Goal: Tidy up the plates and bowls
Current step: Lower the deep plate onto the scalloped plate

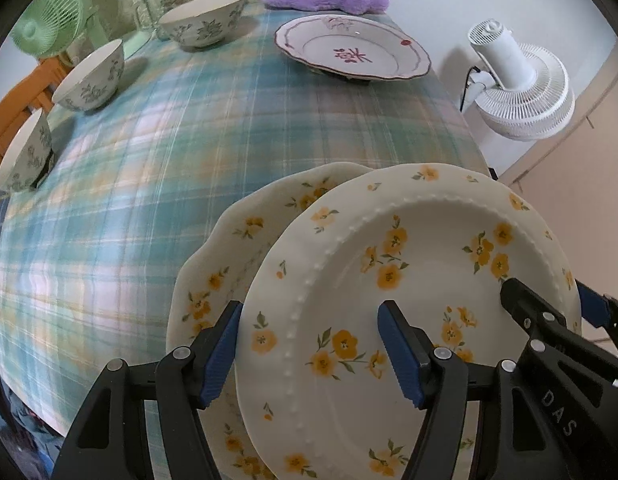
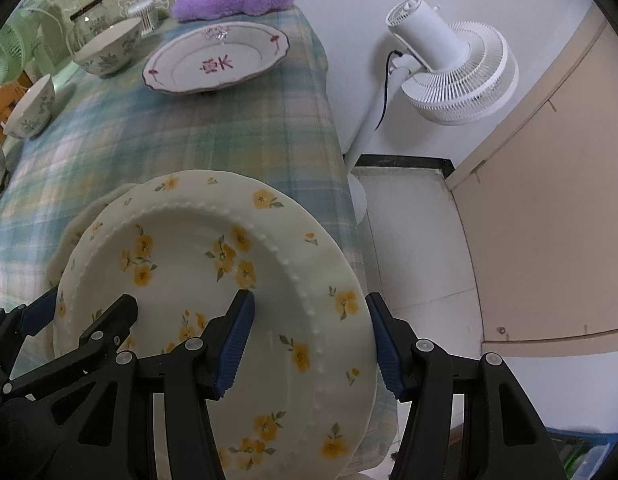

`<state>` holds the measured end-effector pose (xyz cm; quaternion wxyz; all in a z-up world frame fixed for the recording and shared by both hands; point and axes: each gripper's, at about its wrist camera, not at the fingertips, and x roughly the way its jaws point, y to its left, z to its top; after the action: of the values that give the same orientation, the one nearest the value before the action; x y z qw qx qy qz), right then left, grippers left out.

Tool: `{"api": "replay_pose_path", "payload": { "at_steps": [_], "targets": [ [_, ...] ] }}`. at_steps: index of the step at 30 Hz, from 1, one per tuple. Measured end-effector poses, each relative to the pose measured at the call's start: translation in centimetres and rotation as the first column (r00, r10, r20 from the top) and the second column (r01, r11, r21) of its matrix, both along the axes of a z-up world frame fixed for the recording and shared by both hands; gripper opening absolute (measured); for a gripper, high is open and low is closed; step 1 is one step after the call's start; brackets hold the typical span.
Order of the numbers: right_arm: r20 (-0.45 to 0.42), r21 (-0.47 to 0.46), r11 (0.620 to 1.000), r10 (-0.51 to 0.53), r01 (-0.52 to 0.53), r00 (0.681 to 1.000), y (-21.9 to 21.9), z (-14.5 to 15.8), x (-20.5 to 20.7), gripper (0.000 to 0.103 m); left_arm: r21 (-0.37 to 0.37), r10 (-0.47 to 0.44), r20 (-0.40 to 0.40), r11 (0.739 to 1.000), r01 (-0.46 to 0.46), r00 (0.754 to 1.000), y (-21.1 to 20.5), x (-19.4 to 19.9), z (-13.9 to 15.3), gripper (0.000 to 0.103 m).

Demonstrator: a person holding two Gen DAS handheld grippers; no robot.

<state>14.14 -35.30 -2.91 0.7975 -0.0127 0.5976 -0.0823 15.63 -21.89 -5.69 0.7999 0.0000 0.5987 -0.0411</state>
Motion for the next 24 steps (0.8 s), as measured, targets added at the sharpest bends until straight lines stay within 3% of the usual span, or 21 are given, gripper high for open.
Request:
{"api": "replay_pose_path", "payload": {
  "at_steps": [15,24],
  "targets": [
    [0.011,-0.002,0.998,0.058,-0.058,0.998,0.6,-0.3,0.1,0.058,0.058,0.030,0.024,0.998,-0.031,0.999,-0.1,-0.3,-0.6,0.070],
    [0.034,0.012,0.998,0.061,-0.061,0.998,0.6,0.4,-0.3,0.056,0.116,-0.043,0.060,0.993,0.036,0.997,-0.9,-0.4,-0.2,0.071]
  ]
}}
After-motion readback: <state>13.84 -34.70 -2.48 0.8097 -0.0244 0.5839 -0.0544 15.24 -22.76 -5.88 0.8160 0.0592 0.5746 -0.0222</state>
